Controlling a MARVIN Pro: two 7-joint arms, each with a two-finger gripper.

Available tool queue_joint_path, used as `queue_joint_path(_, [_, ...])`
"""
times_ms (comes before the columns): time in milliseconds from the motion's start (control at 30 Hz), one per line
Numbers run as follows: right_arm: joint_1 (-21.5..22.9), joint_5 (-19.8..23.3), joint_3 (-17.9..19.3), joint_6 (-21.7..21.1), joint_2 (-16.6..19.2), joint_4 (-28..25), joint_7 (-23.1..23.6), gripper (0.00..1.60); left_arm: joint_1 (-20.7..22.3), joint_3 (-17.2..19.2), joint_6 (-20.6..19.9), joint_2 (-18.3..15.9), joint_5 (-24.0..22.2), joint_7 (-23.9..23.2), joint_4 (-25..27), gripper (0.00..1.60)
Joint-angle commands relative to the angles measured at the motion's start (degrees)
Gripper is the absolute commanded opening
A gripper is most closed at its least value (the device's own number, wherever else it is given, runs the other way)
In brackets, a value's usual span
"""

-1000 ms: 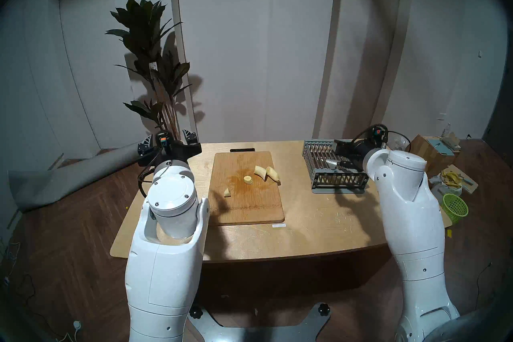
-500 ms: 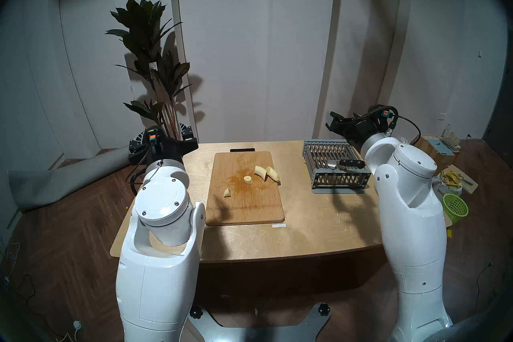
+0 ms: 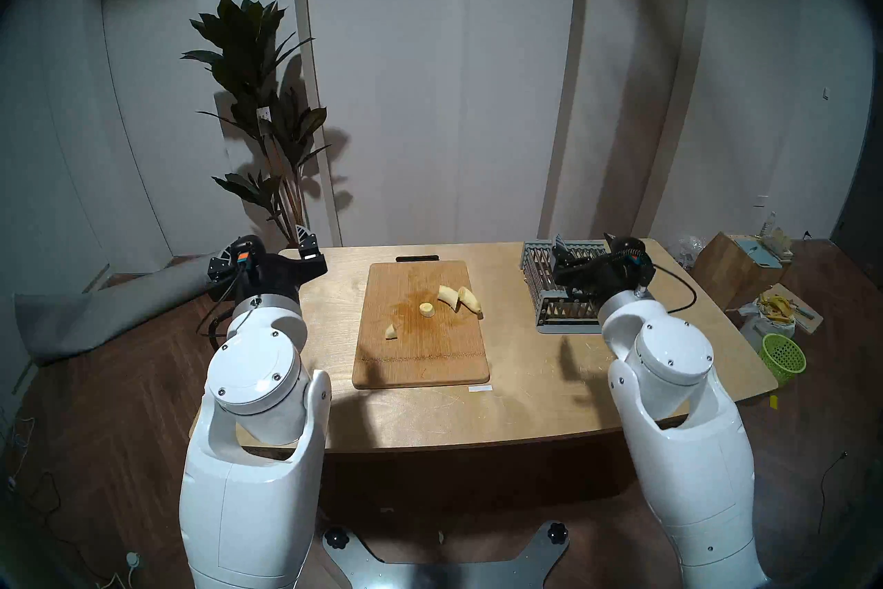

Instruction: Cut the banana into four pieces on the cutting board

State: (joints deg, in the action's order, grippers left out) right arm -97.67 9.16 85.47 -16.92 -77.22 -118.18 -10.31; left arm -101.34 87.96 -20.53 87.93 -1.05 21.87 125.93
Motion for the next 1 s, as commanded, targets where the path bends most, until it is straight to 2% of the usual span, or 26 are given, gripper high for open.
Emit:
queue_joint_path(0, [-6.5, -2.5, 0.2, 7.1, -1.1, -0.5, -3.1, 1.6, -3.2, 3.7, 3.2, -4.7, -2.0, -5.2, -0.1, 1.6])
queue_joint_path(200, [-10.8, -3.8, -0.6, 12.3, -1.5, 1.3, -4.5, 1.6, -5.7, 8.1, 5.5, -7.0, -4.0, -9.0, -0.6, 1.6])
queue_joint_path(233, [-10.8, -3.8, -0.6, 12.3, -1.5, 1.3, -4.5, 1.6, -5.7, 8.1, 5.5, -7.0, -4.0, -9.0, -0.6, 1.6])
queue_joint_path(433, [-14.1, -6.0, -1.5, 18.5, -2.3, 3.9, -6.9, 1.6, -9.4, 11.2, 8.9, -8.6, -6.7, -14.0, -0.5, 1.6])
queue_joint_path(767, [-16.2, -9.8, -2.1, 27.1, -2.6, 5.6, -10.1, 1.6, -11.9, 14.2, 15.2, -10.4, -10.4, -21.0, -1.5, 1.6])
queue_joint_path(800, [-16.2, -10.1, -2.2, 26.7, -2.6, 5.5, -10.4, 1.6, -12.1, 14.4, 15.8, -10.5, -10.7, -21.6, -1.6, 1.6])
queue_joint_path(967, [-16.7, -11.8, -2.5, 30.7, -2.3, 6.5, -11.4, 1.6, -12.6, 15.2, 17.9, -10.9, -11.8, -23.6, -2.2, 1.6])
